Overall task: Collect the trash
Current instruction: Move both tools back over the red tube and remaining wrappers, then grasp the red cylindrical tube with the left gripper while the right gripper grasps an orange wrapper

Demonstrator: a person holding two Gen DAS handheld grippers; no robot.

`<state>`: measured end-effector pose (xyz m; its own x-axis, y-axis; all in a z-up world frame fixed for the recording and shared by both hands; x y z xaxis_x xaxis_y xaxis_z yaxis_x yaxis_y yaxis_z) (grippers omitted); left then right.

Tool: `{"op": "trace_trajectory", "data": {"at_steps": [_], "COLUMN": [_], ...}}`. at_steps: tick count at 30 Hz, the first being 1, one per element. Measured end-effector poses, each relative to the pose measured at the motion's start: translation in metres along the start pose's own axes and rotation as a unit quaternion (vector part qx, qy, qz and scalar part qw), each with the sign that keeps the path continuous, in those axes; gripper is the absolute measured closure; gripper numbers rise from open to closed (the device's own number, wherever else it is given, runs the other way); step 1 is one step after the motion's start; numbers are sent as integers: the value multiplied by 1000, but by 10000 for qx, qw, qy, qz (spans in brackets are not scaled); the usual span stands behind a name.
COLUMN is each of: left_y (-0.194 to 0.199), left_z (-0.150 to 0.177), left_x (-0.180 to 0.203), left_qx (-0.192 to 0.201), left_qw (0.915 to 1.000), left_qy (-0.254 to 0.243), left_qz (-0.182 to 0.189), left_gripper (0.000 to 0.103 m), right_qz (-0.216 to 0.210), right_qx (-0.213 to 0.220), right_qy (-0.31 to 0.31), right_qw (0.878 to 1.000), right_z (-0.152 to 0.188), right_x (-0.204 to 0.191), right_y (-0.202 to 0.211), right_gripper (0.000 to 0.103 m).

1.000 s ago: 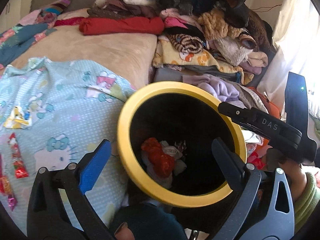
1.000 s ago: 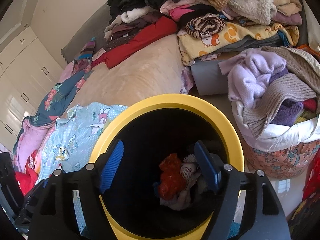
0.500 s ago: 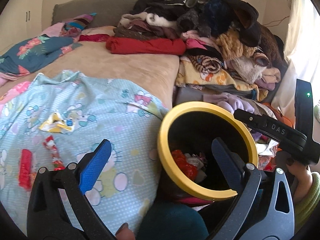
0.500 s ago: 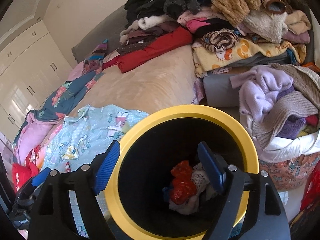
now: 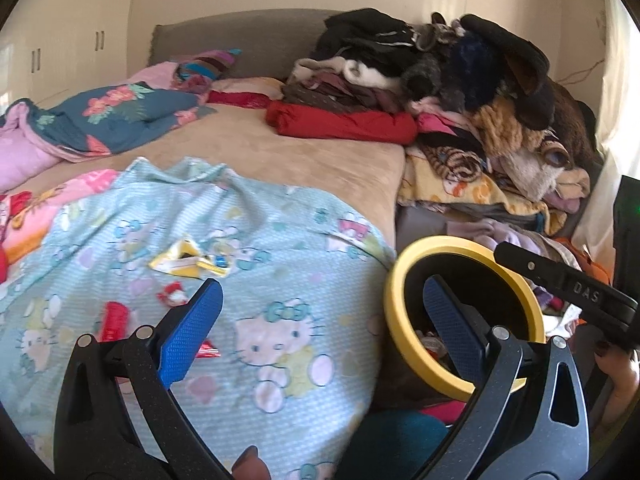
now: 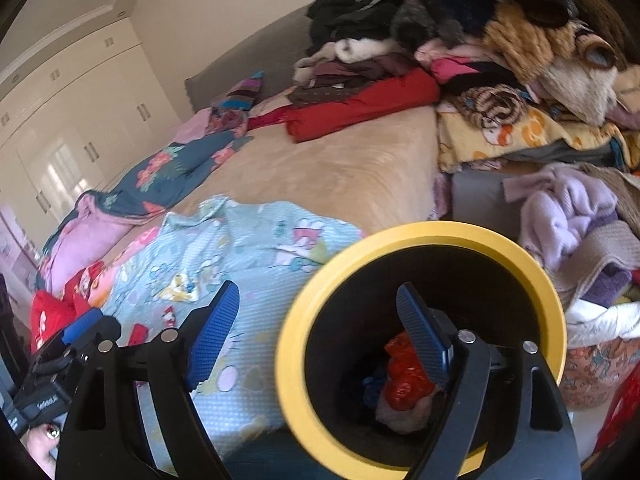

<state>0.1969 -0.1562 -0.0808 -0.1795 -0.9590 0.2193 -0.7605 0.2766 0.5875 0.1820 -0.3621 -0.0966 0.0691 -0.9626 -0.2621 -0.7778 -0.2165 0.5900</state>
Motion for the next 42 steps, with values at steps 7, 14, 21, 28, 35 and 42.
{"op": "trace_trajectory", "data": {"at_steps": [7, 14, 21, 28, 35, 42], "left_y": [15, 24, 29, 28, 24, 20], "left_z": [-3, -7, -10, -7, 2, 13], "left_x": [-34, -66, -107, -148, -191, -229], "left_qx": [152, 254, 318, 280, 121, -13], "left_qw": [9994, 9978, 9944, 9903, 9849, 9802], "left_qy": [190, 424, 730, 962, 1221, 1323], "left_qz": [-241, -439, -695, -962, -1221, -1475], "left_gripper": [11, 11, 11, 11, 11, 11], "right_qz": [-272, -493, -744, -1075, -1430, -1715], "right_qx": [-17, -114, -259, -491, -754, -986], "right_qy": [397, 736, 1030, 1376, 1717, 1977], "right_qw": [9988, 9960, 9916, 9834, 9718, 9601], "right_z": [1, 9, 23, 44, 67, 88], "right_x": [-47, -86, -124, -166, -210, -248], "right_y": [-5, -11, -17, -27, -38, -51], "right_gripper": [23, 22, 22, 22, 22, 22]}}
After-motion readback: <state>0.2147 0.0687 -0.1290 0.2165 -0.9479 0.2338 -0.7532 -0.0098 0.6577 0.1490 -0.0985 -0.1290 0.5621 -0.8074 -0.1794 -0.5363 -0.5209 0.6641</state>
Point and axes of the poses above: each gripper's, at about its wrist camera, not at the fingertips, and y roughly against the way its jaws point, x to its right, z to its underside, the point moved 9 cm from there along -y, roughly the way its jaws point, and after that the axes turned 8 degrees about y, right-handed, at the moved point
